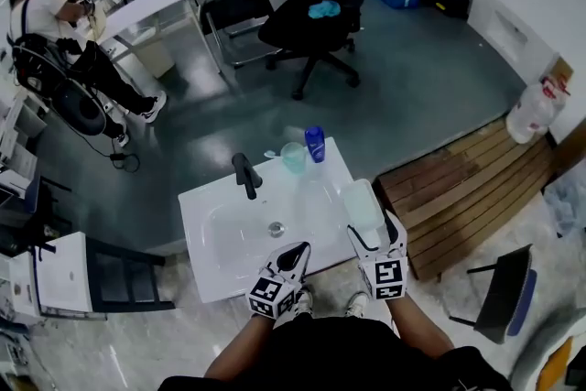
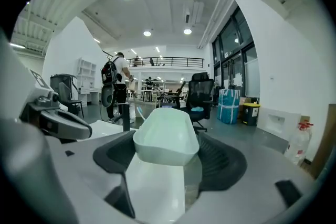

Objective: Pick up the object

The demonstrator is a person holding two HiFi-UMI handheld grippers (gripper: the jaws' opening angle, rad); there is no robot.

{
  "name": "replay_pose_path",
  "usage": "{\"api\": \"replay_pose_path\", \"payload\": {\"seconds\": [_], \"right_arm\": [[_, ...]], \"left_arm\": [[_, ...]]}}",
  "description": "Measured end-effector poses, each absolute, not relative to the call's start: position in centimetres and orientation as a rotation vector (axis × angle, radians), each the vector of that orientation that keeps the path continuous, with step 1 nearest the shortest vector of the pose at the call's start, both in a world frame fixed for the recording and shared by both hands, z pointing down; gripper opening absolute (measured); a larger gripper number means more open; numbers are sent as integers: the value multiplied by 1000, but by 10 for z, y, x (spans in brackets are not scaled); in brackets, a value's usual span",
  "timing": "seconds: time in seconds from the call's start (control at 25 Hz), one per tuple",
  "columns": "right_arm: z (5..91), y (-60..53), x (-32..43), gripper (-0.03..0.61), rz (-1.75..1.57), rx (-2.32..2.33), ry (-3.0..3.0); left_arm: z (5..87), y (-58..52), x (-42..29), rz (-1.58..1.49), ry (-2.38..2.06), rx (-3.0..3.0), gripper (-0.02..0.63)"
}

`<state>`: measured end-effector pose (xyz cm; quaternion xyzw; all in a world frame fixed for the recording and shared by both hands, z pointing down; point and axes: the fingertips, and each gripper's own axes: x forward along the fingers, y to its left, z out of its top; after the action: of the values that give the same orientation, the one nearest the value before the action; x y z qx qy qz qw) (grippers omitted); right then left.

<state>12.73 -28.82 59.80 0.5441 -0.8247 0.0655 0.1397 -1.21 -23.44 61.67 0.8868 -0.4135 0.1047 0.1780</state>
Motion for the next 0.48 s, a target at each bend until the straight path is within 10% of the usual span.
{"api": "replay_pose_path", "payload": {"seconds": [0.48], "right_arm": [[534,-296,127,383,60,1661,-2409]], "left_arm": [[580,-266,-6,179,-1188,2603,21]]}}
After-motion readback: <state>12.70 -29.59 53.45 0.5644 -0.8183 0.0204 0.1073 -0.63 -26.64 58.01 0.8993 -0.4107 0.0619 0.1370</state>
